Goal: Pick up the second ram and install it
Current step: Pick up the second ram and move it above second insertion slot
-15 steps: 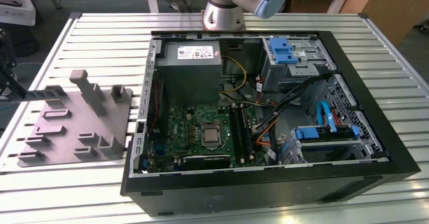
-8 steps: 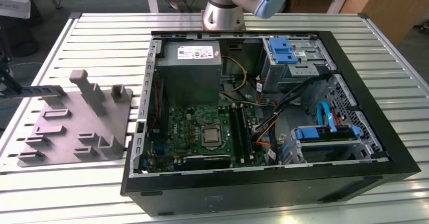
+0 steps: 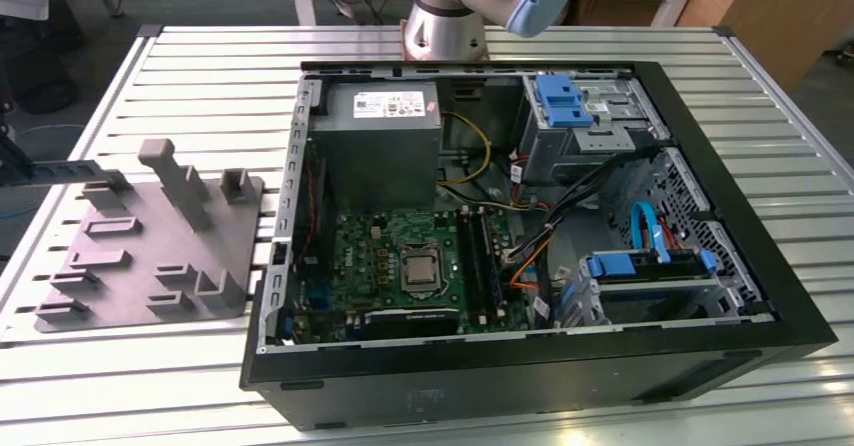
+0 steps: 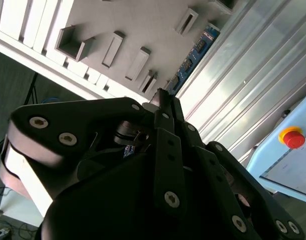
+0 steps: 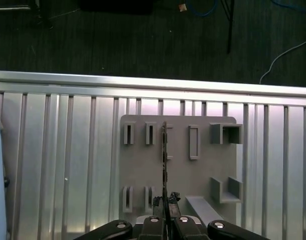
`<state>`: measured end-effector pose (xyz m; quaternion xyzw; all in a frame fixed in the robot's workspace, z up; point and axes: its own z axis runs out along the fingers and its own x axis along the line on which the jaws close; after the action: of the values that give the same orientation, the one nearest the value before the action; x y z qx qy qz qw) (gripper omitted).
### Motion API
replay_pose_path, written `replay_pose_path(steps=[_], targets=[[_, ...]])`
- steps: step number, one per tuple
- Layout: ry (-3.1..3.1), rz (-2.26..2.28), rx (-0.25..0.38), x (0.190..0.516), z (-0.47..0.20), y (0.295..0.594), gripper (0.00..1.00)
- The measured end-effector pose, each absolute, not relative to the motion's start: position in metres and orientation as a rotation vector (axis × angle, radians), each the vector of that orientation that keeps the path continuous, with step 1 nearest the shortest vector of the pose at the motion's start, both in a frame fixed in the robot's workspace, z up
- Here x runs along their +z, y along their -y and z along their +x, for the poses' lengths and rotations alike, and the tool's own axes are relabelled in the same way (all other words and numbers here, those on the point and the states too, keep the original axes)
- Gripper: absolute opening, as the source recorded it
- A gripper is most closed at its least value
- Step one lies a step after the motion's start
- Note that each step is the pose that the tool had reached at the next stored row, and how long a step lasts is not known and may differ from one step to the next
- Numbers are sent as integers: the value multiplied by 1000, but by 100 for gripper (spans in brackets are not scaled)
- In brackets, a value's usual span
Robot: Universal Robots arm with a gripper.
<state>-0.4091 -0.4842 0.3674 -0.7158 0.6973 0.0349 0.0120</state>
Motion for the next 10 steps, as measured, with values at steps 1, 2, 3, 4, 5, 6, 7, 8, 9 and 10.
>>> replay_pose_path(steps=[1,2,3,4,5,6,7,8,9,10], targets=[[-2174,-2232,109,369,-409,484,14],[-2174,-2232,109,371,-409,484,14],[-2174,-2231,110,372,-409,484,14],[-2174,-2231,110,374,-409,484,14],[-2174,-2231,110,375,-409,484,14],[-2173,-2231,110,377,-409,484,14],[-2173,-2231,110,378,-409,484,14],[-2173,-2231,111,380,-409,484,14],[-2173,-2231,111,381,-409,484,14],[-2173,-2231,111,382,-409,484,14]])
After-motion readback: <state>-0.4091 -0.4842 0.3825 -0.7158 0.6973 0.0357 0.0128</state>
